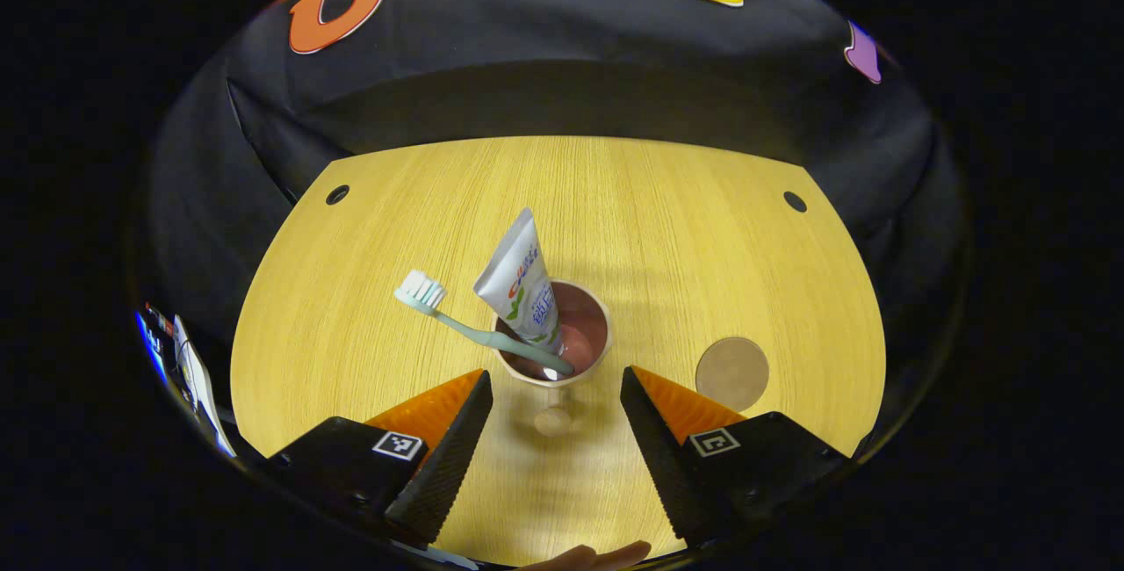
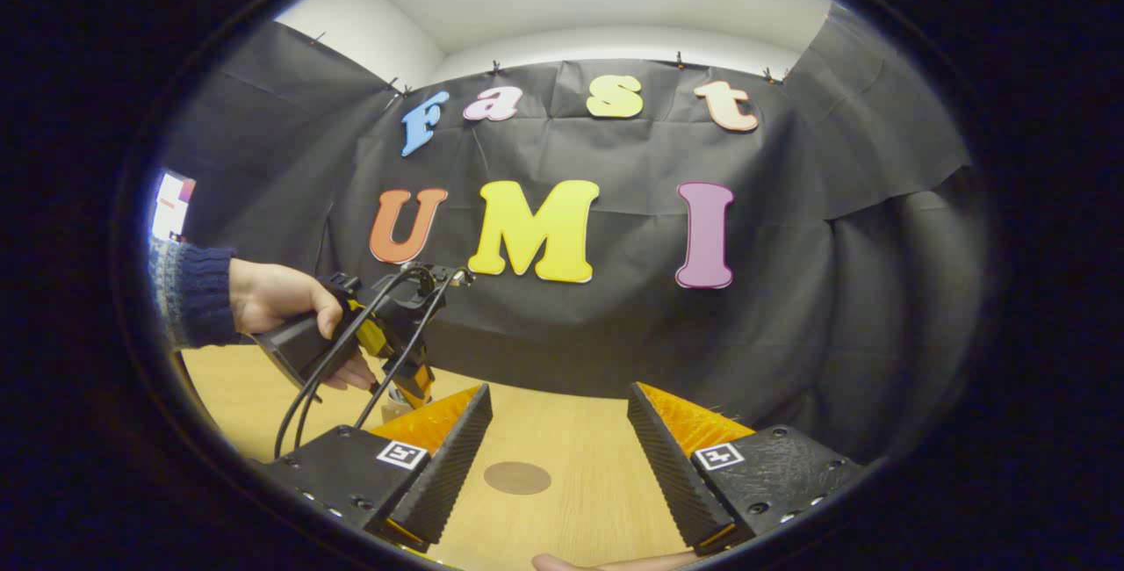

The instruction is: Put the toothbrush and toothpaste on the desktop into the cup, then pick up the cup and place it on the coaster on the desktop.

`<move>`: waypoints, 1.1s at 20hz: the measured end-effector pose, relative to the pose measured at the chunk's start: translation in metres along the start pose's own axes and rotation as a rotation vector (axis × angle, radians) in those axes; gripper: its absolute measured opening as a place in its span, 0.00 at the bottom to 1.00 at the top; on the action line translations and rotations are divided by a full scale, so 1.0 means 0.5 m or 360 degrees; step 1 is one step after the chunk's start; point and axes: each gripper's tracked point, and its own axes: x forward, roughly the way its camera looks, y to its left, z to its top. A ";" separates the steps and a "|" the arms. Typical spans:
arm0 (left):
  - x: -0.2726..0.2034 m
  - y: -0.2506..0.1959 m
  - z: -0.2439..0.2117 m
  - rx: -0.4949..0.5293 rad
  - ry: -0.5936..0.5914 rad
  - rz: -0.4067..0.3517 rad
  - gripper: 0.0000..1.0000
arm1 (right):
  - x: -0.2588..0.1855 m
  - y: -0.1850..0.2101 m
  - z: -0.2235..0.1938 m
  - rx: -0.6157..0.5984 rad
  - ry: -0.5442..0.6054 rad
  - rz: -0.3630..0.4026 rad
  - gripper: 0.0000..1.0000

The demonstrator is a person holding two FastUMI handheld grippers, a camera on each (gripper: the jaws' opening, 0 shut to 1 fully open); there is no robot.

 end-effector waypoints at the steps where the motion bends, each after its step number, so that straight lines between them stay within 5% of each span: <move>1: 0.010 -0.004 -0.005 -0.0010 0.0036 0.0000 0.93 | 0.001 0.000 0.000 0.0011 0.0000 0.0012 0.93; 9: 0.092 -0.007 -0.056 -0.0085 0.0329 0.0023 0.84 | 0.005 -0.039 0.006 0.0041 -0.0040 -0.0034 0.94; 13: 0.112 -0.020 -0.087 -0.0156 0.0447 -0.0010 0.65 | 0.018 -0.055 -0.015 0.0036 0.0001 -0.0065 0.94; 16: 0.120 -0.031 -0.093 -0.0211 0.0487 -0.0039 0.37 | 0.022 -0.059 -0.018 0.0063 0.0012 -0.0063 0.95; 22: 0.065 -0.058 -0.062 -0.0146 0.0493 -0.0064 0.31 | 0.028 -0.075 -0.024 0.0093 0.0023 -0.0088 0.94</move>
